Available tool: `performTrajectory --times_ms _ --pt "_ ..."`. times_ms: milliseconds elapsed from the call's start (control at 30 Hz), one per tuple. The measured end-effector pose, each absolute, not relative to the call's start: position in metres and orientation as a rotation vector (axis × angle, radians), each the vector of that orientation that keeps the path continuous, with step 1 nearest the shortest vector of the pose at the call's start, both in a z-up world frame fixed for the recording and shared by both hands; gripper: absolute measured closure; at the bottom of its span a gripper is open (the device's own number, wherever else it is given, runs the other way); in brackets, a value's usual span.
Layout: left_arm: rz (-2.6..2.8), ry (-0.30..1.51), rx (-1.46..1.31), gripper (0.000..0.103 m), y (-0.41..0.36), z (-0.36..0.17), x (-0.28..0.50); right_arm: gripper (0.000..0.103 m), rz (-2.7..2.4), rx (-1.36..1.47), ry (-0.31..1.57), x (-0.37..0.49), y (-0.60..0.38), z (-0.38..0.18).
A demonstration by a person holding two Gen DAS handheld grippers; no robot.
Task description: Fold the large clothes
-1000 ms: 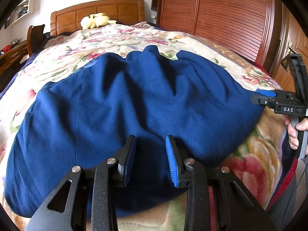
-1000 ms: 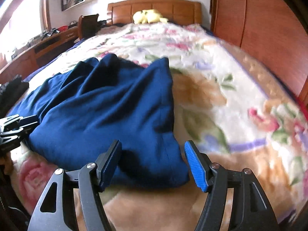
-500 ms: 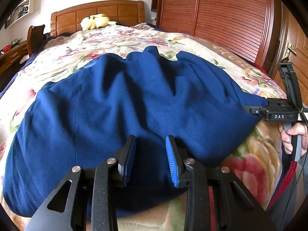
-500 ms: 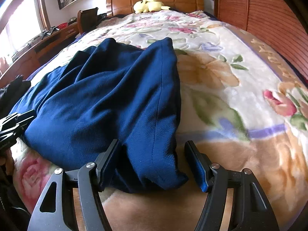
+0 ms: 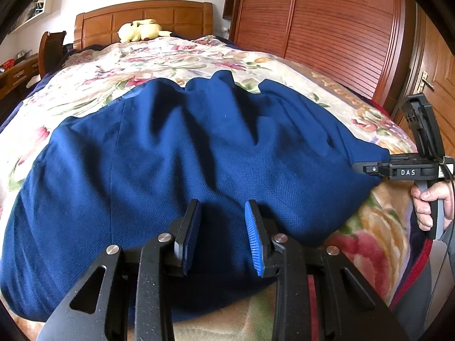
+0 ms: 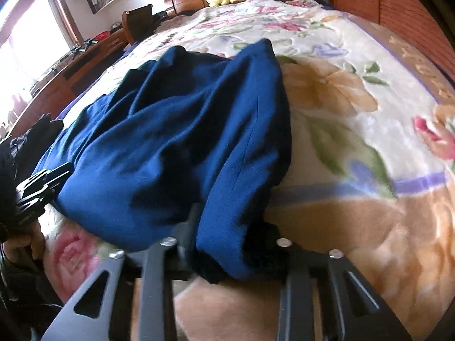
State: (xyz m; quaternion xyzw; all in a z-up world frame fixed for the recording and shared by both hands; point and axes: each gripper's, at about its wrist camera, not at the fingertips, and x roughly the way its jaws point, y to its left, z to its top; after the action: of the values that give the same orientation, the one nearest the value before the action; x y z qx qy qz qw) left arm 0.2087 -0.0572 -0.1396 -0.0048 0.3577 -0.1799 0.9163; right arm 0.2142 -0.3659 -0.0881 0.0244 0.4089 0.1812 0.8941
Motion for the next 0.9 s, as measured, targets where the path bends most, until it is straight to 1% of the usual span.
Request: performTrajectory --times_ms 67,133,300,467,667,900 --pt "-0.369 0.734 -0.016 0.070 -0.055 -0.136 0.207 0.078 0.358 0.053 0.832 0.213 -0.364 -0.079" --pt "-0.378 0.727 -0.011 0.070 -0.051 -0.131 0.203 0.078 0.341 0.064 0.804 0.210 -0.363 -0.066" --pt "-0.369 0.672 -0.002 0.070 -0.023 -0.111 0.187 0.080 0.346 0.005 0.705 0.197 -0.336 -0.014" --pt "-0.340 0.609 -0.040 0.070 0.022 -0.091 0.171 0.081 0.381 -0.093 0.628 0.186 -0.280 0.029" --pt "-0.259 0.576 -0.100 0.070 0.076 -0.088 0.152 0.082 0.474 -0.199 0.540 0.165 -0.206 0.065" --pt "-0.171 0.562 -0.138 0.070 0.118 -0.097 0.139 0.082 0.618 -0.283 0.504 0.152 -0.124 0.083"
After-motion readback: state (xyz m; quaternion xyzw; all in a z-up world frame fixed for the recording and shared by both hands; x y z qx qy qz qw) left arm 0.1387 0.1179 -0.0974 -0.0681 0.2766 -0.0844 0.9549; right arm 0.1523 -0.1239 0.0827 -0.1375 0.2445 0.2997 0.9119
